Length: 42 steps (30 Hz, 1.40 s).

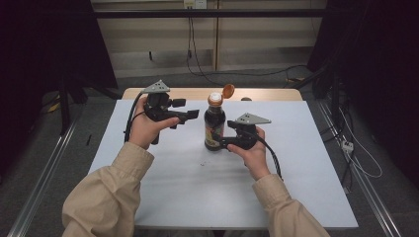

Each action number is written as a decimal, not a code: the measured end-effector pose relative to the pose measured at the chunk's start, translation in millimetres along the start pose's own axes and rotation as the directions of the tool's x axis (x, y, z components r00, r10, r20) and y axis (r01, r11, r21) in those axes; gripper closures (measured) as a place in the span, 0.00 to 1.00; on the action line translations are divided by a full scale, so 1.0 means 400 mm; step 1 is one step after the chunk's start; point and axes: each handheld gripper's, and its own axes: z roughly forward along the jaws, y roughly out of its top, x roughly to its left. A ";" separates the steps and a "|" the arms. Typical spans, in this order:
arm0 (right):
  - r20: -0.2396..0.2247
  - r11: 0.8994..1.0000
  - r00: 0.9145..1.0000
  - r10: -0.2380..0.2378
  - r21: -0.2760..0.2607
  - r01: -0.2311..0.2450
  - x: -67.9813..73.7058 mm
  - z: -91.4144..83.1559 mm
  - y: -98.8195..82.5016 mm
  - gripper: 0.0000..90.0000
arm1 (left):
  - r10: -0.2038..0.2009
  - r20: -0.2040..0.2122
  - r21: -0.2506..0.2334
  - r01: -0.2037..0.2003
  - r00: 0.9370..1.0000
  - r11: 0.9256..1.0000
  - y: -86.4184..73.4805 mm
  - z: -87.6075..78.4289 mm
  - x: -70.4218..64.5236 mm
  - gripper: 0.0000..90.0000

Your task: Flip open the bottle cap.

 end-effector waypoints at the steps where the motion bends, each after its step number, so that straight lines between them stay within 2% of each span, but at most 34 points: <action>1: -0.003 1.000 1.000 -0.004 0.006 0.004 -0.002 -0.003 -0.001 0.18 | 0.002 -0.001 -0.004 -0.002 1.000 1.000 -0.003 -0.002 0.001 0.24; 10: -0.017 1.000 1.000 -0.001 -0.003 0.001 -0.007 -0.034 -0.002 0.17 | -0.001 -0.001 -0.027 0.001 1.000 1.000 -0.034 -0.018 0.013 0.16; 16: -0.036 1.000 0.999 0.002 -0.012 -0.002 -0.011 -0.050 -0.007 0.15 | 0.016 0.010 -0.026 -0.016 1.000 1.000 -0.055 -0.019 0.012 0.13; 25: -0.052 1.000 0.999 -0.013 0.014 0.013 -0.015 -0.075 -0.024 0.11 | 0.034 0.025 -0.014 -0.034 0.999 0.999 -0.098 -0.010 0.007 0.11; 29: -0.061 1.000 0.998 0.000 0.017 0.001 -0.019 -0.088 -0.034 0.11 | 0.024 0.030 -0.006 -0.024 0.999 1.000 -0.122 -0.010 0.009 0.11; 39: -0.071 0.999 0.997 -0.026 0.046 0.029 -0.018 -0.111 -0.058 0.11 | 0.008 0.020 0.011 -0.008 1.000 1.000 -0.167 -0.017 0.015 0.09; 42: -0.082 0.999 0.997 -0.015 0.047 0.019 -0.016 -0.118 -0.062 0.11 | 0.011 0.012 0.016 -0.011 1.000 1.000 -0.175 -0.021 0.015 0.08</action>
